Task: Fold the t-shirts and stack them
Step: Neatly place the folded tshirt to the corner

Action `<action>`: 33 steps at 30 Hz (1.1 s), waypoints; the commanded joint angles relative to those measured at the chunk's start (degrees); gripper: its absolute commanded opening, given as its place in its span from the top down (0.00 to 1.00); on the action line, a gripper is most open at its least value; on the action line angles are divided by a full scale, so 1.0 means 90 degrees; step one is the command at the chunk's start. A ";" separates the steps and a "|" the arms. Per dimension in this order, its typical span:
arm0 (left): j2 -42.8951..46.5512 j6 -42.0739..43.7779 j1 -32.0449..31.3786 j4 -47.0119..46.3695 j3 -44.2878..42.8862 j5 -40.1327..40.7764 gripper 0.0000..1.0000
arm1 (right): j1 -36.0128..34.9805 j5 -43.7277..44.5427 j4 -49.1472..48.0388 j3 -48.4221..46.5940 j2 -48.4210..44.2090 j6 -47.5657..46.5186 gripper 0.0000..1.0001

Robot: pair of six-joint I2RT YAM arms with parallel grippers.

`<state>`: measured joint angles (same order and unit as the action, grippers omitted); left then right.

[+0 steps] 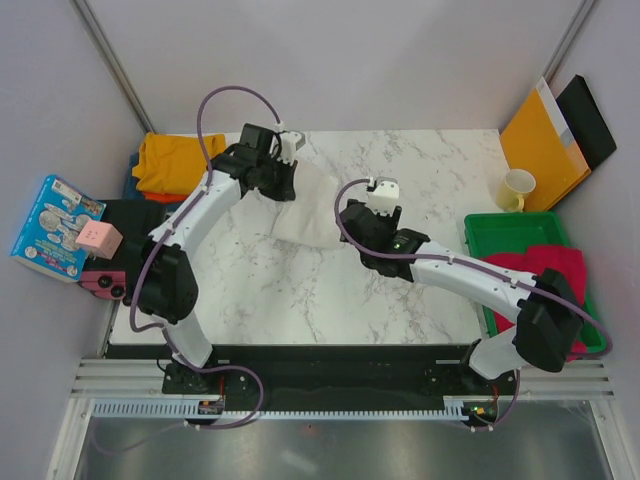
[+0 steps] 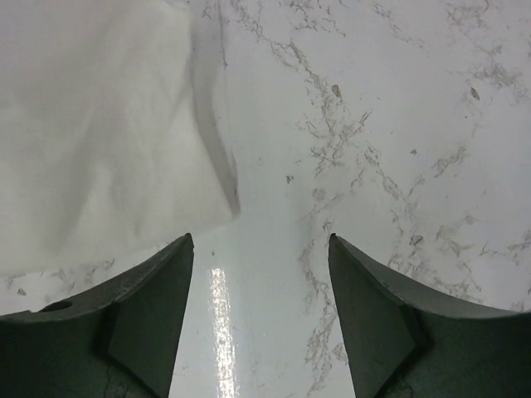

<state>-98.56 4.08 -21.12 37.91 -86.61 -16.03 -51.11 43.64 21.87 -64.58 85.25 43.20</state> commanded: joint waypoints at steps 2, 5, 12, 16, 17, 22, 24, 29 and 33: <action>-0.0678 0.0835 0.0247 0.0318 -0.1517 0.0560 0.98 | -0.0004 0.0376 0.0002 0.0241 -0.0536 -0.0152 0.26; -0.1156 0.1079 0.0374 0.0640 -0.2415 0.0668 0.98 | -0.0004 0.0376 0.0012 0.0329 -0.0654 -0.0171 0.26; -0.2455 0.1646 0.0745 0.1519 -0.4826 0.0805 0.98 | -0.0004 0.0376 0.0002 0.0564 -0.0888 -0.0161 0.26; -0.2856 0.2269 0.0882 0.1666 -0.5347 0.1019 0.98 | 0.0005 0.0337 -0.0018 0.0700 -0.0986 -0.0084 0.26; -0.2954 0.2378 0.0911 0.1676 -0.5435 0.1039 0.98 | 0.0005 0.0337 -0.0037 0.0749 -0.0986 -0.0074 0.26; -0.3198 0.3051 0.1175 0.1832 -0.5776 0.1058 0.98 | 0.0005 0.0318 -0.0135 0.0915 -0.0957 0.0044 0.26; -0.3345 0.3179 0.1330 0.1842 -0.6021 0.1059 0.98 | 0.0005 0.0220 -0.0203 0.0974 -0.0918 0.0131 0.26; -0.3599 0.3570 0.1682 0.1794 -0.6567 0.1185 0.98 | -0.0004 0.0064 -0.0301 0.0994 -0.0733 0.0288 0.26; -0.3599 0.3980 0.1966 0.1647 -0.6617 0.1381 0.98 | -0.0005 0.0044 -0.0320 0.1023 -0.0703 0.0385 0.26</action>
<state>-131.63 33.06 -5.96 55.07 -142.47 -6.07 -51.11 44.27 20.73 -55.92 78.63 44.66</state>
